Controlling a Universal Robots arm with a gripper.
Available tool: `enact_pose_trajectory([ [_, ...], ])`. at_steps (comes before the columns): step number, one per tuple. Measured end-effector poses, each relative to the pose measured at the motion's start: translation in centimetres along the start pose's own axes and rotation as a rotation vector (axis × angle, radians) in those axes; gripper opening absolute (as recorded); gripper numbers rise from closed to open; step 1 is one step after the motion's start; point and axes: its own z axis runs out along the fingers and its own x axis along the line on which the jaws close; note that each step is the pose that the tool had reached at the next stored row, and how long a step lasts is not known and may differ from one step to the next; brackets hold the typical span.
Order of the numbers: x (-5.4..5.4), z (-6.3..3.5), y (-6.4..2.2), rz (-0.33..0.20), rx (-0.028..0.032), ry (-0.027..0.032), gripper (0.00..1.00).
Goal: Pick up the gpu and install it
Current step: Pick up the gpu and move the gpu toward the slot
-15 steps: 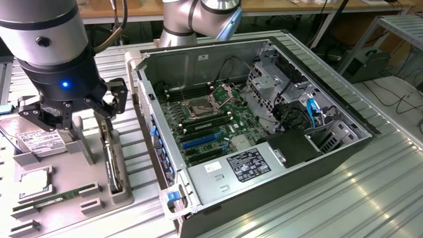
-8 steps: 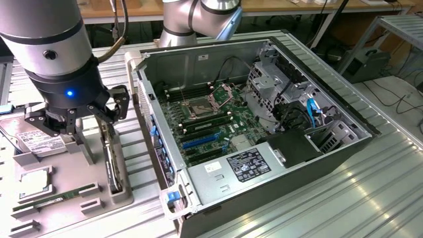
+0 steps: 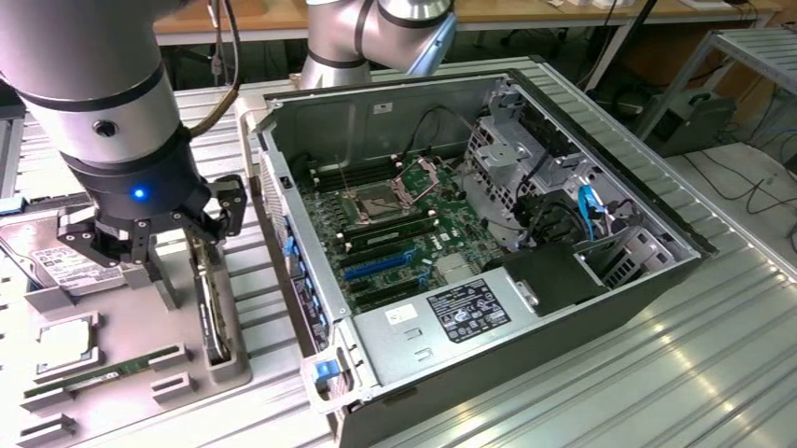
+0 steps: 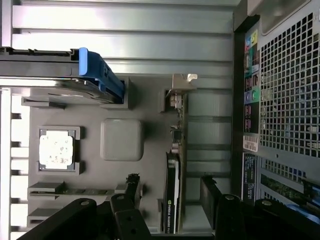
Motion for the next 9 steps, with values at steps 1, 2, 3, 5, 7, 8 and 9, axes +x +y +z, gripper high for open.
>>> enact_pose_trajectory([
  [1,0.0,0.20,-0.01,0.002,0.0000,-0.0001,0.60],
  [2,0.0,0.49,-0.02,0.004,0.0001,-0.0003,0.60],
  [3,0.0,0.79,0.06,0.006,0.0002,-0.0003,0.60],
  [5,0.0,1.20,0.12,0.008,0.0002,-0.0005,0.60],
  [7,0.0,1.56,0.10,0.011,0.0003,-0.0006,0.60],
  [8,0.0,1.74,0.09,0.013,0.0004,-0.0007,0.60],
  [9,0.0,1.93,0.08,0.015,0.0004,-0.0008,0.60],
])
